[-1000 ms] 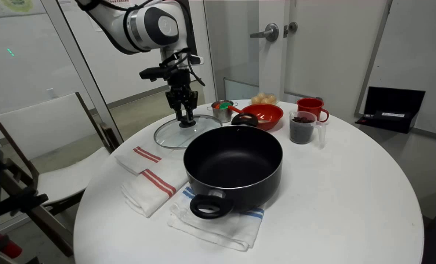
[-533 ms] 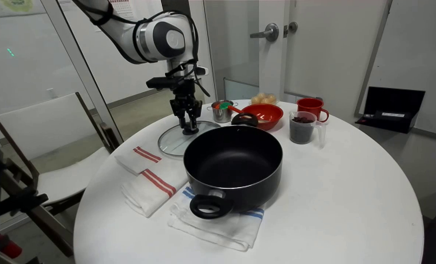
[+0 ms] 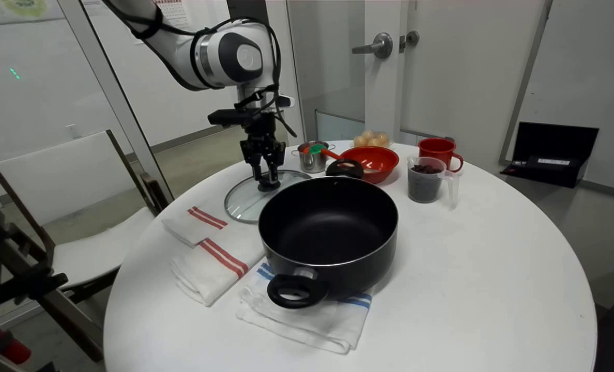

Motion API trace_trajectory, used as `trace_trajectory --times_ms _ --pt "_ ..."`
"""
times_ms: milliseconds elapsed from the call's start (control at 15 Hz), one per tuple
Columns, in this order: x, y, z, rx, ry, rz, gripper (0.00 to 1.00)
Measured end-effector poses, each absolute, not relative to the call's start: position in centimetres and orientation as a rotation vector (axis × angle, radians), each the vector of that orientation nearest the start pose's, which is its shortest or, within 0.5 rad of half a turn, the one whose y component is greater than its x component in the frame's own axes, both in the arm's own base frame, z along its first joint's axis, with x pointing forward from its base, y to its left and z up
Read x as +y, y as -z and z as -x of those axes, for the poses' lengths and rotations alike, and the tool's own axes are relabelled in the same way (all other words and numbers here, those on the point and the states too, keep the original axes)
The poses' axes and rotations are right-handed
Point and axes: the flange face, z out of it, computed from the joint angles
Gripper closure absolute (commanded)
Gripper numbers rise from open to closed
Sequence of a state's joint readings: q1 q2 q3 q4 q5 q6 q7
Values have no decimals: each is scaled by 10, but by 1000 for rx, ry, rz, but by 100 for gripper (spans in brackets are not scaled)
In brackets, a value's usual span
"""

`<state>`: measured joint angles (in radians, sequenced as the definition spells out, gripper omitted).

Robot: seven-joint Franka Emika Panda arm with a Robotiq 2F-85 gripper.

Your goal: Remove the lid from the pot

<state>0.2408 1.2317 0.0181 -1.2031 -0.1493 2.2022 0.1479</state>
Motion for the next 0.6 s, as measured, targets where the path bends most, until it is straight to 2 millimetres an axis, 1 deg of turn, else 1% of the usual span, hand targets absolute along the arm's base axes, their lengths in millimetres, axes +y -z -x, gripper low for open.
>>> trace_trajectory --times_ms 67,133,333,600 --pt "172 1 -678 -337 -337 3241 4" --pt "173 -1 -680 -345 -332 3239 1" --pt "177 -10 -683 -360 -313 3231 0" --pt "187 -33 -687 -386 -273 3213 0"
